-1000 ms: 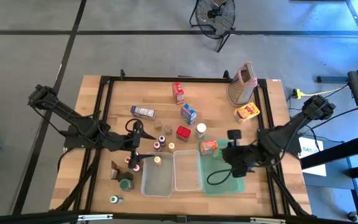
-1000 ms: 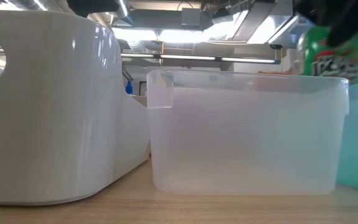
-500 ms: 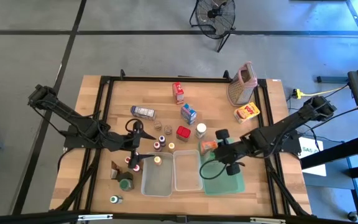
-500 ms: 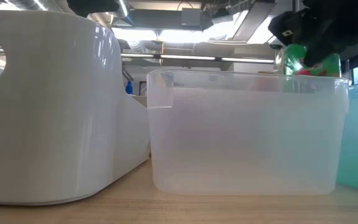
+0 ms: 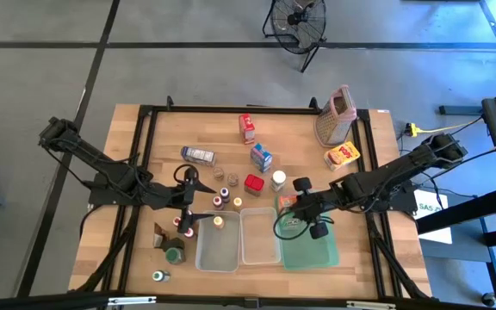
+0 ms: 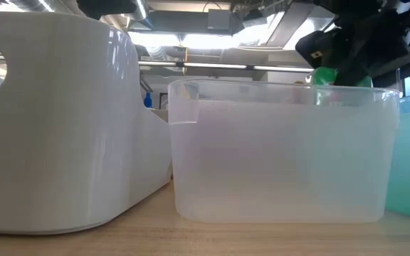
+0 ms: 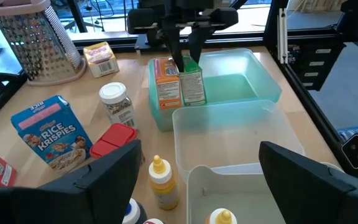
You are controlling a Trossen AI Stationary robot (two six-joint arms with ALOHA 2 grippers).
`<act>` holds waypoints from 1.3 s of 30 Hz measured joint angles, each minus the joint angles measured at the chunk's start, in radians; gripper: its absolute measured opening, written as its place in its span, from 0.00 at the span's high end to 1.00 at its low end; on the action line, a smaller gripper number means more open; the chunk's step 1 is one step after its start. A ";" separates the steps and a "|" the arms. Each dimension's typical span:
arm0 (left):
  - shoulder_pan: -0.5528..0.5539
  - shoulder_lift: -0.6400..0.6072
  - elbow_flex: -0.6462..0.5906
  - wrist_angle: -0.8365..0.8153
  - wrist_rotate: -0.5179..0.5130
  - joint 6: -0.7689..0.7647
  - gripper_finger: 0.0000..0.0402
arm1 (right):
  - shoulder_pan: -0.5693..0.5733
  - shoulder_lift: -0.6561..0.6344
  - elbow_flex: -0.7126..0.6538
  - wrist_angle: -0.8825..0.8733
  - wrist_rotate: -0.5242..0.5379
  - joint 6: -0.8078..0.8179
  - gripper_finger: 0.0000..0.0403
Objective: Pick & Place Kitchen Items
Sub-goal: Put the green cereal box into the blue bin, then put the white seasoning bottle into the white bin
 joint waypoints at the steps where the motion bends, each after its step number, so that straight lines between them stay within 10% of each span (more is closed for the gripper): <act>1: 0.000 0.000 0.000 0.000 0.000 0.000 0.20 | 0.000 0.000 -0.001 0.004 0.000 -0.003 0.73; 10: 0.000 0.000 0.000 0.000 0.000 0.000 0.20 | 0.000 0.002 -0.002 0.020 0.003 0.000 0.70; 25: 0.000 0.000 0.000 0.000 0.000 0.000 0.20 | 0.002 0.005 -0.003 0.031 0.005 0.025 0.38; 39: 0.000 0.000 0.000 0.000 0.000 -0.002 0.20 | 0.009 -0.003 0.223 -0.264 0.005 0.058 0.34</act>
